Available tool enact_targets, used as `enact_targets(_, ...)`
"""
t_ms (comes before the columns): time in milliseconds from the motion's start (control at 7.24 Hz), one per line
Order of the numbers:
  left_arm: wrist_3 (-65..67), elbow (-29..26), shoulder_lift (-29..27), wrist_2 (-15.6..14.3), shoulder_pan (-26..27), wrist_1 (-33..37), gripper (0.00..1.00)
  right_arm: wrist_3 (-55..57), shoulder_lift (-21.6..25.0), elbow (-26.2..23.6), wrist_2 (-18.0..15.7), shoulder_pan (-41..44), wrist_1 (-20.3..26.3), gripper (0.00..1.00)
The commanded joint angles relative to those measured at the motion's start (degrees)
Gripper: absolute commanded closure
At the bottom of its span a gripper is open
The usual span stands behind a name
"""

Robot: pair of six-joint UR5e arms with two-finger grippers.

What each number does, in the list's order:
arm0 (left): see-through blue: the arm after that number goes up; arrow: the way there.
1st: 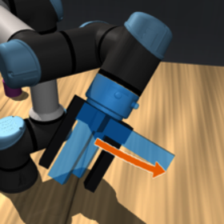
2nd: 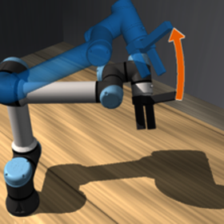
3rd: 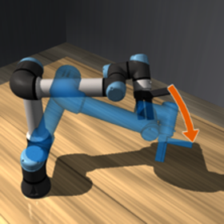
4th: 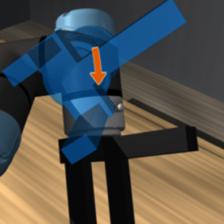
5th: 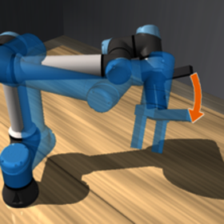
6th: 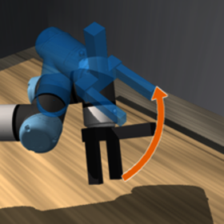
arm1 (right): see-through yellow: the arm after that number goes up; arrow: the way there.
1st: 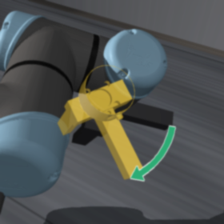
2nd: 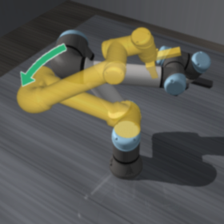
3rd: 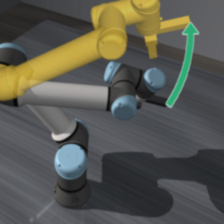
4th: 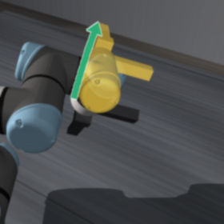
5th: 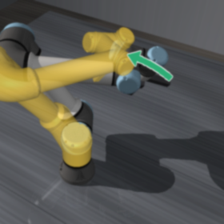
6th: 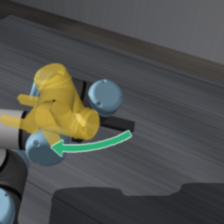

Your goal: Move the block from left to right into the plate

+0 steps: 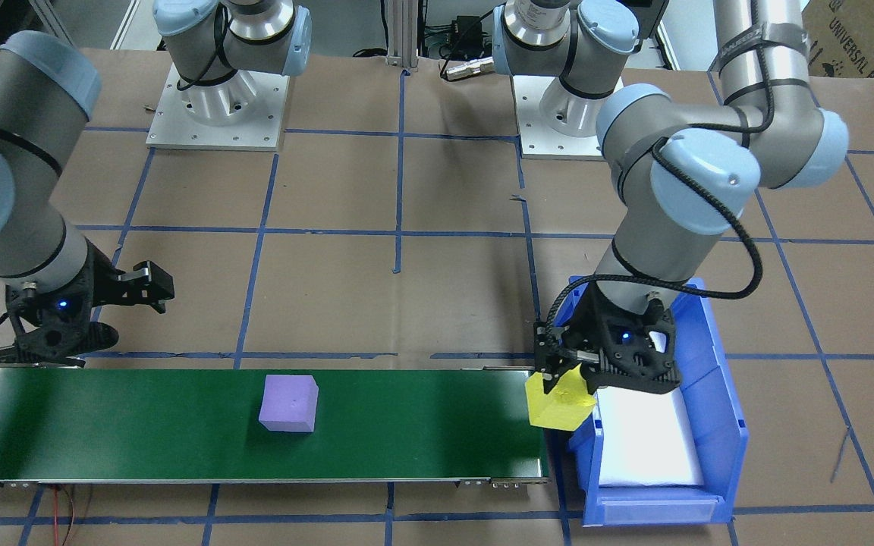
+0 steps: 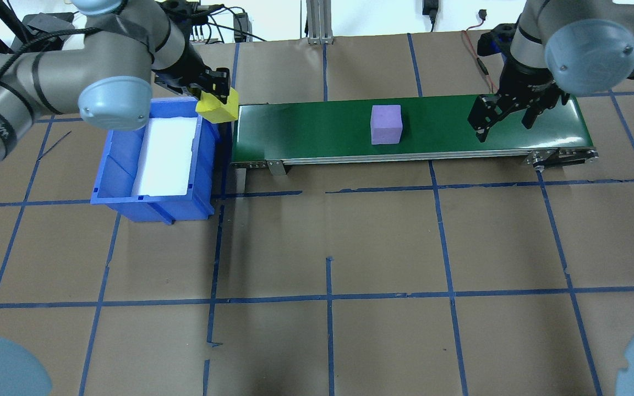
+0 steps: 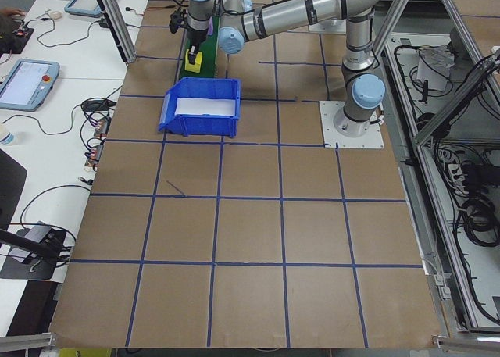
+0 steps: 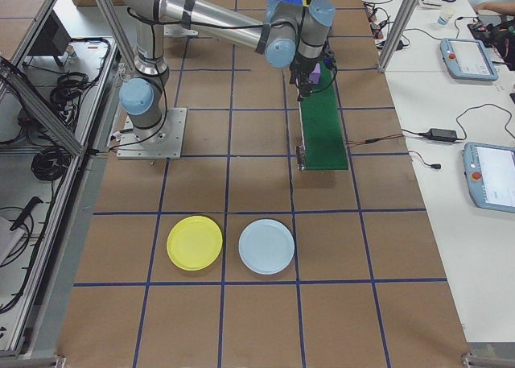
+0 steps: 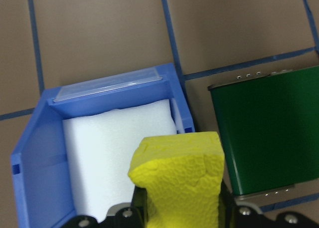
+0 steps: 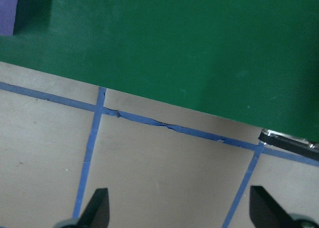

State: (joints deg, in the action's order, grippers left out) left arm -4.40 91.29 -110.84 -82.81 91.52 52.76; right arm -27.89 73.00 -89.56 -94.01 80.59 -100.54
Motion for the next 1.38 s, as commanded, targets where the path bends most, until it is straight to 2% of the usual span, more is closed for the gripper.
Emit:
enact_targets(0, 3.4, 0.0, -4.5, 0.6, 2.6, -5.0, 0.72, -20.5, -1.9, 1.8, 0.0, -6.2, -2.0, 0.01)
enact_targets(138, 3.3, 0.2, -4.6, 0.5, 2.6, -4.9, 0.7, -33.0, -2.1, 1.4, 0.1, -8.8, -4.1, 0.01)
enact_targets(276, 3.1, 0.7, -4.7, 0.1, 2.6, -4.7, 0.06, -45.0, -2.1, 1.1, 0.1, -10.3, -4.3, 0.01)
enact_targets(414, 3.0, 1.1, -4.6, -0.2, 2.6, -4.2, 0.0, -52.8, -2.1, 1.1, 0.4, -10.8, -4.3, 0.01)
enact_targets(690, 2.7, 0.9, -2.2, -5.1, 2.6, -3.5, 0.0, -72.0, -2.1, -0.2, 2.4, -10.8, -4.3, 0.0)
enact_targets(828, 2.7, -0.1, 1.2, -5.7, 2.5, 2.4, 0.0, -75.4, -2.1, -1.1, 3.1, -10.8, -7.9, 0.0)
enact_targets(967, 2.7, 0.3, 6.3, -10.1, 2.4, 9.0, 0.0, -77.6, -2.2, -2.9, 3.1, -10.8, -13.7, 0.0)
enact_targets(1105, 2.7, 0.2, 12.1, -12.6, 2.4, 18.4, 0.0, -80.4, -2.7, -4.6, 4.6, -10.9, -17.0, 0.0)
enact_targets(1243, 2.9, -0.1, 16.4, -12.8, 2.0, 27.6, 0.0, -82.6, -3.4, -5.1, 7.3, -10.8, -17.6, 0.0)
